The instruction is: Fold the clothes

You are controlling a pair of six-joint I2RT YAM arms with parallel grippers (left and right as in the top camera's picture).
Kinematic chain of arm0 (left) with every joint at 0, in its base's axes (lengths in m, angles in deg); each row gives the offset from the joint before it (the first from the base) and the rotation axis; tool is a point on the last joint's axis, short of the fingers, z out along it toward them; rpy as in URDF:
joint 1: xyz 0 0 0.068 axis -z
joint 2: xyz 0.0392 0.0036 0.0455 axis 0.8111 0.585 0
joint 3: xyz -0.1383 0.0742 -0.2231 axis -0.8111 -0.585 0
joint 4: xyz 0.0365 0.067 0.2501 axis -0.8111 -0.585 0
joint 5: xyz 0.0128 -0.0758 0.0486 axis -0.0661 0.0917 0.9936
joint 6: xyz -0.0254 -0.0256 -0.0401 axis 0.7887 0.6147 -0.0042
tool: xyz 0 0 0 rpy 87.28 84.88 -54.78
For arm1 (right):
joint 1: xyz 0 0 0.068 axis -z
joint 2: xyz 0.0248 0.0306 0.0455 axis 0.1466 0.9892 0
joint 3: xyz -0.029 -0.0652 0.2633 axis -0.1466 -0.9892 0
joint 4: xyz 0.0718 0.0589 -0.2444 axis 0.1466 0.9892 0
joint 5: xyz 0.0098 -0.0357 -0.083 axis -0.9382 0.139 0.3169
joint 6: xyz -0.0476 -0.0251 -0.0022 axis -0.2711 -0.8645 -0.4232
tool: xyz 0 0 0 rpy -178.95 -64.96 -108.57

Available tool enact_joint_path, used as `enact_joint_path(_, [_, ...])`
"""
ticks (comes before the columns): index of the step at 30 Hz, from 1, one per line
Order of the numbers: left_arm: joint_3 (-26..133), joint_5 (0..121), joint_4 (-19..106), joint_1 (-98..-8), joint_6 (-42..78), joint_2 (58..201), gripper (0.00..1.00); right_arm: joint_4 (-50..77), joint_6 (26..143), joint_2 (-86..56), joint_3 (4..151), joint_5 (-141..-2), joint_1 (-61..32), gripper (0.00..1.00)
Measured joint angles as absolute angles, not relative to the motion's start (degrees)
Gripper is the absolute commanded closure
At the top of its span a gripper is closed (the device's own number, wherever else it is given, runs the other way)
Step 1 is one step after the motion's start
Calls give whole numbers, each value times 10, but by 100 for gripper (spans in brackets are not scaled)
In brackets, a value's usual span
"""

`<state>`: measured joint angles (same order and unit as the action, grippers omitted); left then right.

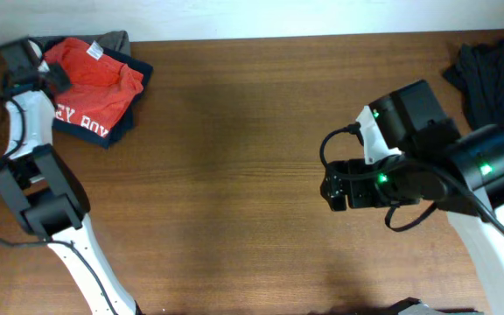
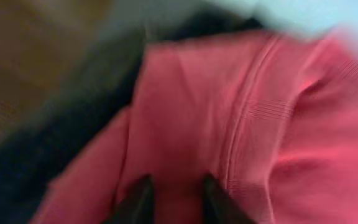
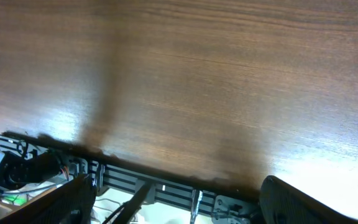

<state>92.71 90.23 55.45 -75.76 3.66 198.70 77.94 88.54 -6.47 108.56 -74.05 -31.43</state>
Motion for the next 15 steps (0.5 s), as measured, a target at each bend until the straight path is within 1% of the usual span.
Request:
enact_joint_path(3, [928,907,557,-758,35,2016,68,779,886,-57,1086,-741,-314,11])
enact_joint_path(7, [938,909,544,-759,34,2016,67,779,890,-52,1086,-740,-314,11])
enact_joint_path(9, [941,909,537,-759,32,2016,59,779,895,-52,1086,-741,-314,11])
enact_joint_path(10, [943,911,532,-760,30,2014,57,779,896,-52,1086,-740,-314,11])
enact_joint_path(11, [943,911,528,-760,29,2010,51,779,898,-52,1086,-740,-314,11])
enact_joint_path(12, [943,912,519,-761,26,2002,41,779,899,-52,1086,-740,-314,11])
enact_joint_path(13, [943,912,514,-762,27,1997,34,779,899,-52,1086,-741,-314,11])
enact_joint_path(14, [942,913,507,-762,27,1987,24,779,899,-52,1086,-740,-314,11])
enact_joint_path(15, [942,913,503,-763,25,1973,1,779,900,-52,1086,-741,-314,11])
